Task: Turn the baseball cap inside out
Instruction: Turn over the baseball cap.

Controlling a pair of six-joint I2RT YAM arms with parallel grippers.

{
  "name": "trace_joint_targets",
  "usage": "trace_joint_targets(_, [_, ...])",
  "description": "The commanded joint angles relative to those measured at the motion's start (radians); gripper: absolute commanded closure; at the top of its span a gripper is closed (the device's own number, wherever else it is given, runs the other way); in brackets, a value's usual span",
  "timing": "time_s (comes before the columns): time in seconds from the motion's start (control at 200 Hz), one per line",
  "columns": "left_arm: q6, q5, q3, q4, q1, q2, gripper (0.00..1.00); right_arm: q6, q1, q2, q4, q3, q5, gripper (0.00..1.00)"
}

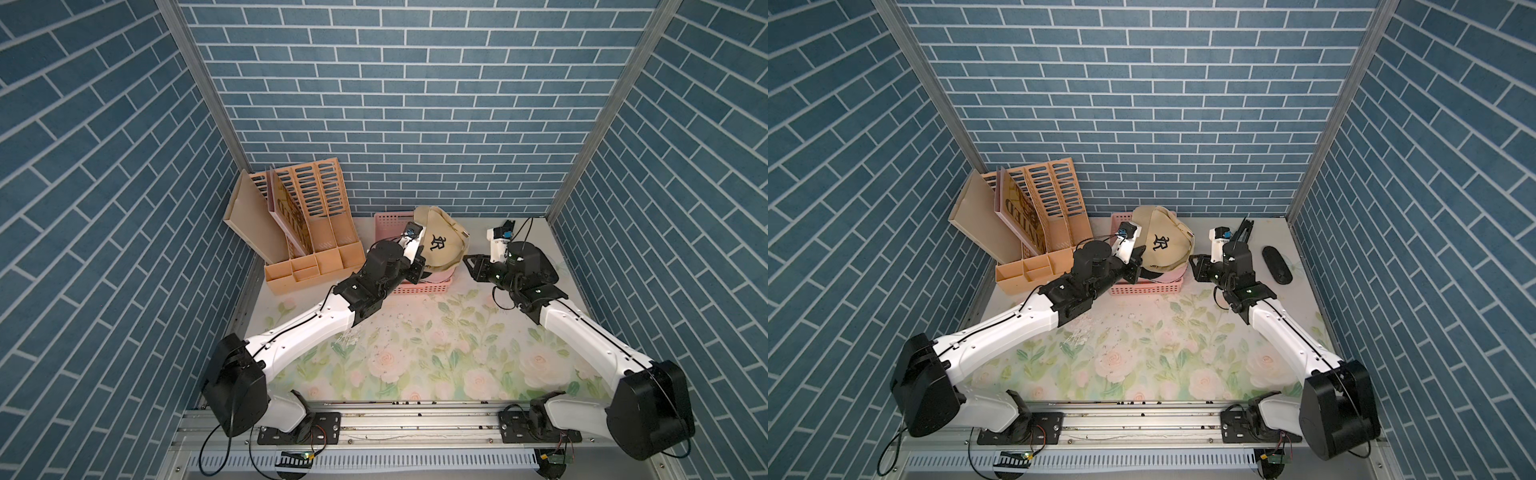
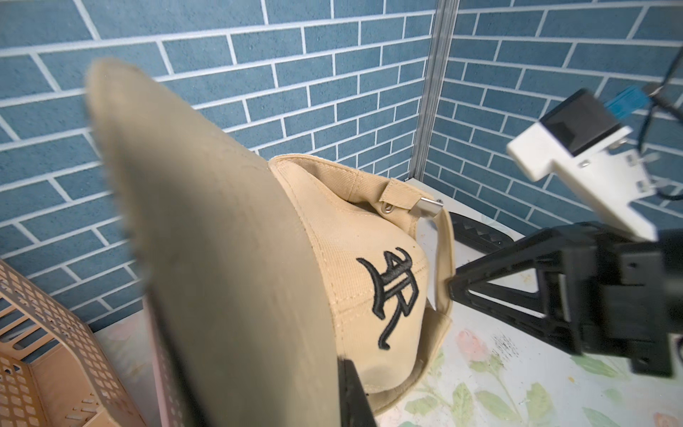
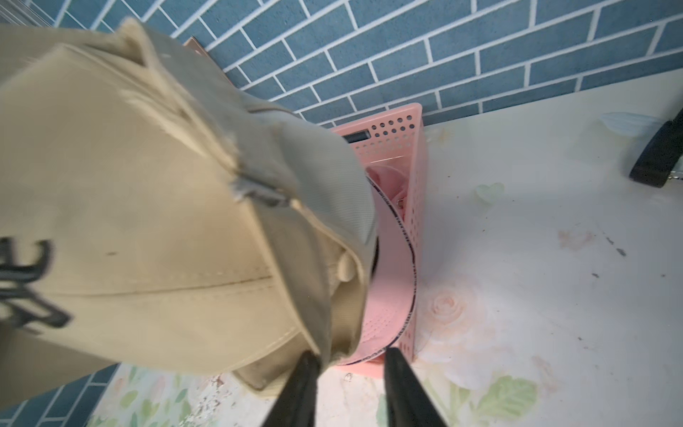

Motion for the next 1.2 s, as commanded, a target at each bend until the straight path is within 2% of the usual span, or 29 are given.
trace_joint_targets(0.0, [-0.033,0.092,-0.004,0.051,0.002,-0.056,1.0,0.007,-0.051,0.039,0.089,-0.013,-0.056,0.81])
trace_joint_targets(0.15, [-0.073,0.254,0.004,0.042,0.003,-0.075,1.0,-0.038,-0.073,0.115,0.09,0.015,-0.093,0.83])
trace_joint_targets(0.23, [-0.095,0.279,0.002,0.029,0.002,-0.082,1.0,-0.05,-0.076,0.138,0.093,0.028,-0.111,0.83])
trace_joint_targets(0.3, [-0.108,0.176,0.004,-0.003,0.002,-0.084,1.0,-0.058,-0.075,0.121,0.051,0.04,-0.105,0.79])
trace_joint_targets(0.375, [-0.106,0.032,0.002,-0.026,0.002,-0.079,1.0,-0.054,-0.075,0.031,0.023,-0.001,-0.046,0.56])
trace_joint_targets(0.515, [-0.096,-0.149,-0.01,-0.015,0.002,-0.061,1.0,-0.017,-0.07,-0.121,0.022,-0.065,-0.033,0.37])
trace_joint_targets(0.575, [-0.107,-0.182,-0.017,0.012,0.002,-0.054,1.0,-0.007,-0.059,-0.151,0.029,-0.085,-0.043,0.3])
trace_joint_targets(0.79, [-0.127,-0.217,-0.013,0.063,-0.008,-0.032,1.0,0.037,0.05,-0.129,0.128,-0.097,-0.049,0.19])
trace_joint_targets(0.9, [-0.115,-0.233,-0.012,0.067,-0.028,-0.024,1.0,0.046,0.099,-0.048,0.15,-0.052,-0.012,0.18])
trace_joint_targets(1.065, [-0.122,-0.213,-0.025,0.075,-0.043,-0.037,1.0,0.07,0.088,0.056,0.209,-0.029,0.012,0.21])
trace_joint_targets(1.11, [-0.124,-0.197,-0.026,0.073,-0.044,-0.042,1.0,0.075,0.077,0.086,0.225,-0.02,-0.008,0.26])
trace_joint_targets(1.195, [-0.127,-0.149,-0.023,0.055,-0.044,-0.05,1.0,0.084,0.055,0.123,0.264,-0.016,-0.034,0.44])
